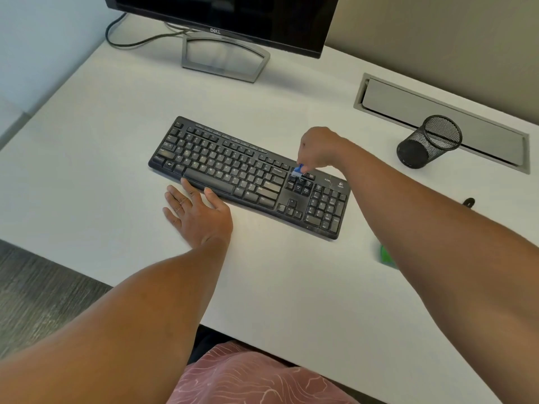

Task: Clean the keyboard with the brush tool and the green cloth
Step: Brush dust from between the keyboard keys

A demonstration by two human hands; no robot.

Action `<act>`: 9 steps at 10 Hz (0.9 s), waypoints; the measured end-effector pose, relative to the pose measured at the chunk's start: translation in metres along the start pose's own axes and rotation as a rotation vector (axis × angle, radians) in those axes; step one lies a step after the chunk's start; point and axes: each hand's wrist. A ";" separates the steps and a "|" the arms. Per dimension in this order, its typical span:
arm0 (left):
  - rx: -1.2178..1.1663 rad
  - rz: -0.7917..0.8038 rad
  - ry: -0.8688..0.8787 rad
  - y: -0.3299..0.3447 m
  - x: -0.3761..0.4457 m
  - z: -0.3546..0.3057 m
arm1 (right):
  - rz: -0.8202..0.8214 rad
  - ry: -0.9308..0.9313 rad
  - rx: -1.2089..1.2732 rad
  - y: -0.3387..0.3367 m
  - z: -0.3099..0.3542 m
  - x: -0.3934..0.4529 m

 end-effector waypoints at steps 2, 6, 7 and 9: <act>0.004 0.002 -0.003 0.000 0.001 -0.001 | 0.068 0.166 0.026 0.005 0.004 -0.008; -0.002 -0.003 0.003 0.001 0.001 0.000 | 0.064 0.058 0.028 -0.002 -0.001 0.002; -0.001 -0.003 0.000 0.001 0.001 0.000 | 0.070 -0.018 -0.065 -0.008 0.000 0.004; 0.001 0.002 0.002 0.000 0.001 0.000 | -0.030 0.038 0.098 0.003 0.005 -0.006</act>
Point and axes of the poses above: each hand's wrist, its own x-axis towards the middle knuckle, its own y-axis out of the palm, z = x × y, and after that the axes turned 15 degrees about -x, right-handed
